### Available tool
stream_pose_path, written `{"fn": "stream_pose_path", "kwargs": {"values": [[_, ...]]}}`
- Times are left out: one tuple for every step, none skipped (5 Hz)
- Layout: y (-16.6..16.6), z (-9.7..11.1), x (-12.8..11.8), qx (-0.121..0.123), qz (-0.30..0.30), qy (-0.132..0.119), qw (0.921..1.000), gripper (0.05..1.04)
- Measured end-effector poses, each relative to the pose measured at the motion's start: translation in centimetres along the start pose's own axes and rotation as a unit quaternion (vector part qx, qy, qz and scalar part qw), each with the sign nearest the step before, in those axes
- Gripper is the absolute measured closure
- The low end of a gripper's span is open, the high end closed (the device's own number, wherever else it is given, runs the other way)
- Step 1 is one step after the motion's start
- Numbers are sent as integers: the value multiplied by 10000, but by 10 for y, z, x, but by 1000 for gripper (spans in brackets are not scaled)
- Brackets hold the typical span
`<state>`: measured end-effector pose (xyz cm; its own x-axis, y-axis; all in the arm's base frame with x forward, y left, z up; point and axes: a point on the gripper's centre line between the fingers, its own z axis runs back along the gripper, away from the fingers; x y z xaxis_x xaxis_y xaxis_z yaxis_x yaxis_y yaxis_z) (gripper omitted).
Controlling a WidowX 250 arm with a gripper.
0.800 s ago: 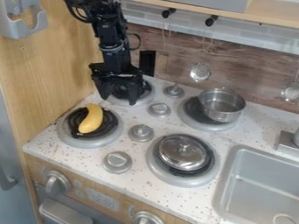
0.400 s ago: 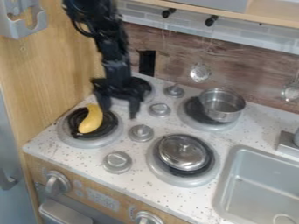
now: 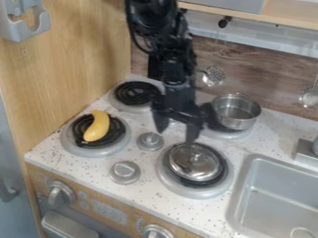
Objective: Move the silver pot cover to the upper left side of the burner
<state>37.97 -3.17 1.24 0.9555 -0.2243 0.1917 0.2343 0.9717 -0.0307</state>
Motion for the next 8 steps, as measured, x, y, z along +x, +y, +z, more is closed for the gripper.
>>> {"fn": "stream_pose_path", "kwargs": {"values": [[-26, -3, 4, 8, -330, 12, 9995, 85], [-24, -26, 4, 49, -287, 330, 9990, 85], [-19, -40, 2, 173, -270, 556, 9979, 85], [-16, -41, 4, 319, -274, 586, 9974, 139], [-15, -41, 5, 386, -272, 576, 9972, 409], [-14, -41, 5, 439, -305, 580, 9969, 665], [-15, -42, 2, 436, -358, 604, 9966, 823], [-9, -37, 4, 324, -263, 466, 9980, 842]]}}
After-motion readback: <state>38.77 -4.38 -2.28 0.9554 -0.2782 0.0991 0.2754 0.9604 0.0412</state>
